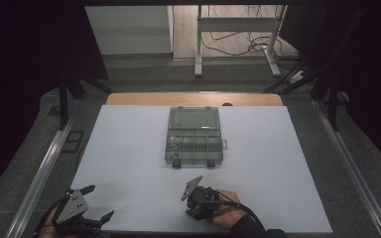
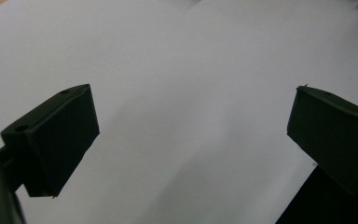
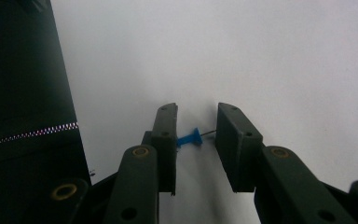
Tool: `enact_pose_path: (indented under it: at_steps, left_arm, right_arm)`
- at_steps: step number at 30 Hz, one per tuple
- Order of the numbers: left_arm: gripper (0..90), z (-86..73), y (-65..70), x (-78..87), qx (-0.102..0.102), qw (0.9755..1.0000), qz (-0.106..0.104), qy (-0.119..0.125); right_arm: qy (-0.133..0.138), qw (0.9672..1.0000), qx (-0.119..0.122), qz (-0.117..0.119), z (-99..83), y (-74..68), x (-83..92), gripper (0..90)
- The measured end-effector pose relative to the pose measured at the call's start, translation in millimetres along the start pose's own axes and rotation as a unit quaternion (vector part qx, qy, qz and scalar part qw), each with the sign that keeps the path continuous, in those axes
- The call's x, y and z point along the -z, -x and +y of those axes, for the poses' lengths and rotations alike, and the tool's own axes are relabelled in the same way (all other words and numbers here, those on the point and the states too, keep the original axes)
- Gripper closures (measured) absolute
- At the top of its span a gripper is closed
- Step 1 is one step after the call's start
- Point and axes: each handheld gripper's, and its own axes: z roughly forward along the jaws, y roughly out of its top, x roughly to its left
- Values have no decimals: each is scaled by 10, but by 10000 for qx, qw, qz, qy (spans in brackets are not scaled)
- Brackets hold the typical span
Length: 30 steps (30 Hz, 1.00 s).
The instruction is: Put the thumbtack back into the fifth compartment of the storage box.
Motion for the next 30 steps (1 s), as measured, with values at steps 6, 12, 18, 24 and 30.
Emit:
enact_pose_path:
  at_steps: [6, 12, 18, 24, 30]
  left_arm:
    - [24, 1, 1, -1, -10, 10000, -2, -3]
    - [24, 1, 1, -2, -18, 10000, -10, -5]
    - [24, 0, 0, -2, 1, 10000, -2, -2]
    - [24, 0, -5, -3, 37, 10000, 1, 6]
    - [24, 0, -3, -4, 30, 10000, -1, -4]
  right_arm:
    - [-3, 10000, -36, -1, 2, 2, 1, 692]
    - [22, 10000, -78, 10, 6, 5, 10, 692]
    - [157, 9998, -129, -33, 21, 19, 57, 692]
    - [319, 9992, -201, -109, 42, 69, 127, 692]
    - [504, 9979, -377, -168, 75, 129, 189, 691]
